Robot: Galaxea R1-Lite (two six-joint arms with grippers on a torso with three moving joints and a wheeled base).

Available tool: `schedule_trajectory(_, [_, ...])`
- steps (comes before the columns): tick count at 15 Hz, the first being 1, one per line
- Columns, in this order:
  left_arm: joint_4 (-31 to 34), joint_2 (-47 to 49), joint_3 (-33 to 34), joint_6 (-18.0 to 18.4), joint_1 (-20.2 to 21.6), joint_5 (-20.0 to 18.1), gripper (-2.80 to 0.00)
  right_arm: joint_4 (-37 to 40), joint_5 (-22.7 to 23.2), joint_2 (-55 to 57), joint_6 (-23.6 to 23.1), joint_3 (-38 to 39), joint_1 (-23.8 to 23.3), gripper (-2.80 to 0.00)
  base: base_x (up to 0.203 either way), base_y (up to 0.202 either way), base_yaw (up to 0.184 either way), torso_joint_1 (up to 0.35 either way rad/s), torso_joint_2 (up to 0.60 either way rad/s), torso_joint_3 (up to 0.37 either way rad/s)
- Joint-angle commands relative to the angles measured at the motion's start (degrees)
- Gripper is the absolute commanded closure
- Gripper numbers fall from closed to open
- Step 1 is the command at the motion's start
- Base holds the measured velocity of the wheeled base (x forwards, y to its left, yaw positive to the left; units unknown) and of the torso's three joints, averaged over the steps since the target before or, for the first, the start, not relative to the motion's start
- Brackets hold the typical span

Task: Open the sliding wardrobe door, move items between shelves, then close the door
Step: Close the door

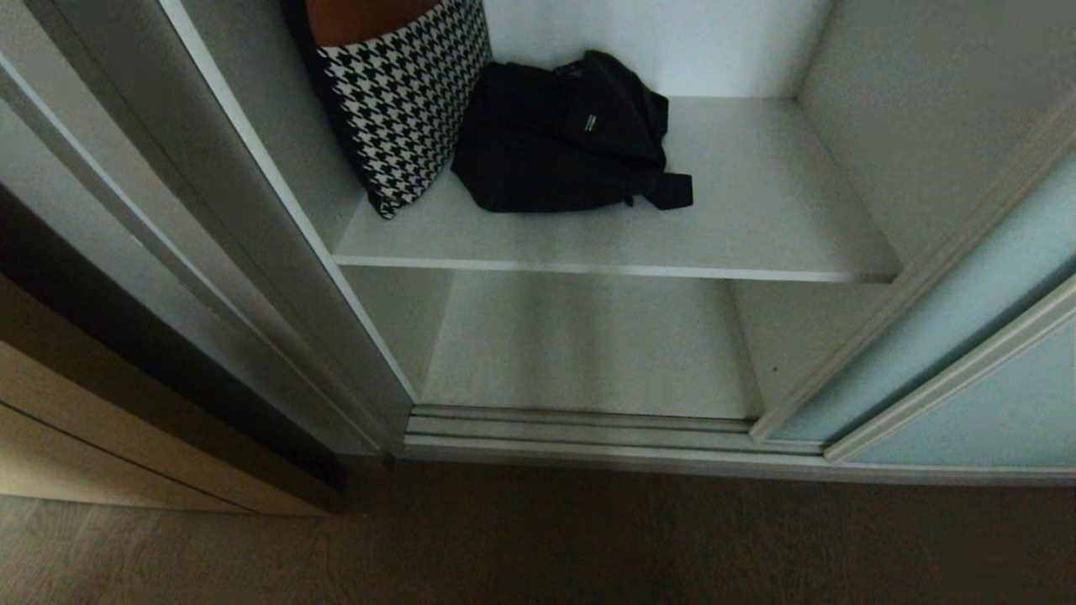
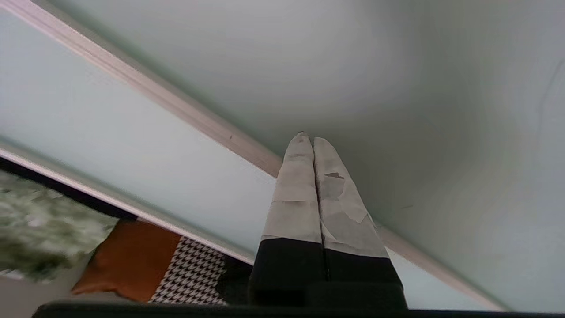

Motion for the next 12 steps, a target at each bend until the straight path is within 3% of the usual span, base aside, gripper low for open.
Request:
schedule_trajectory(1, [0.0,0.1,0.0,0.1,0.0,0.0,0.00,-0.4,0.4,-0.5,0.4,0.1,1.9,0.00,0.000,0.000,0.000,0.000,0.00,0.000])
schedule_trajectory(7, [0.0,0.1,0.0,0.0,0.0,0.0,0.00,-0.3,0.7,-5.5,0.3,5.3,9.8,0.00,0.000,0.000,0.000,0.000,0.00,0.000])
schedule_trajectory(12, [0.0,0.1,0.0,0.0,0.0,0.0,0.00,-0.4,1.9,-13.3,-0.5,15.8,23.3,0.00,0.000,0.000,0.000,0.000,0.00,0.000])
